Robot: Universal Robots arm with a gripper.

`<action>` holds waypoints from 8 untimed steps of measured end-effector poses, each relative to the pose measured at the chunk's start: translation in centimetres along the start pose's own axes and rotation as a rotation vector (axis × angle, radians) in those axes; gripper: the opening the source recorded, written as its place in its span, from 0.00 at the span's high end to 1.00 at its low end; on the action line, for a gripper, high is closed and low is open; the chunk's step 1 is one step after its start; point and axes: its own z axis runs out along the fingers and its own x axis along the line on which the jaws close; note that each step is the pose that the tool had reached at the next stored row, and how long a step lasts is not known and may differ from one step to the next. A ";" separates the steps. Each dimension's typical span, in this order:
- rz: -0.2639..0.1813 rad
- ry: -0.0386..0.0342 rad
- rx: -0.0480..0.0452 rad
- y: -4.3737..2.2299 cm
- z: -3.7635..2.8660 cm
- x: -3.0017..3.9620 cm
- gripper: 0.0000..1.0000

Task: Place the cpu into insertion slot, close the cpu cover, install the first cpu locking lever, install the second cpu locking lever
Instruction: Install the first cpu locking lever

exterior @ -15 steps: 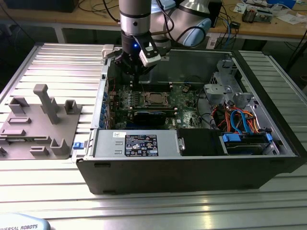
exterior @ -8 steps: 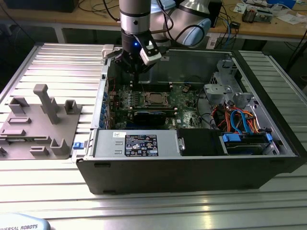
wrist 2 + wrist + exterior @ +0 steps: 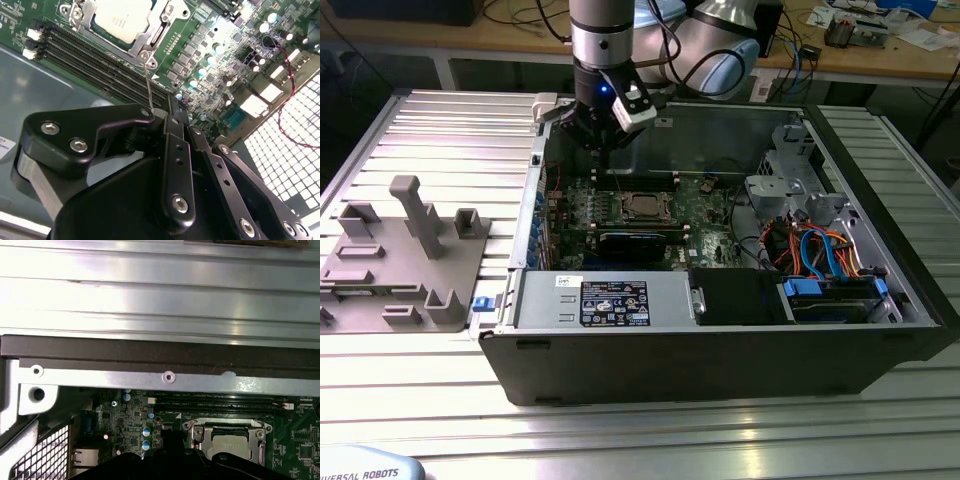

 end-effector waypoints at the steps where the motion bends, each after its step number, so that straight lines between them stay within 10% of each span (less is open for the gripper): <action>1: 0.000 0.0000 0.0000 0.00 0.00 -0.03 0.89; 8: 0.000 0.0000 -0.0001 -0.01 0.01 -0.34 0.89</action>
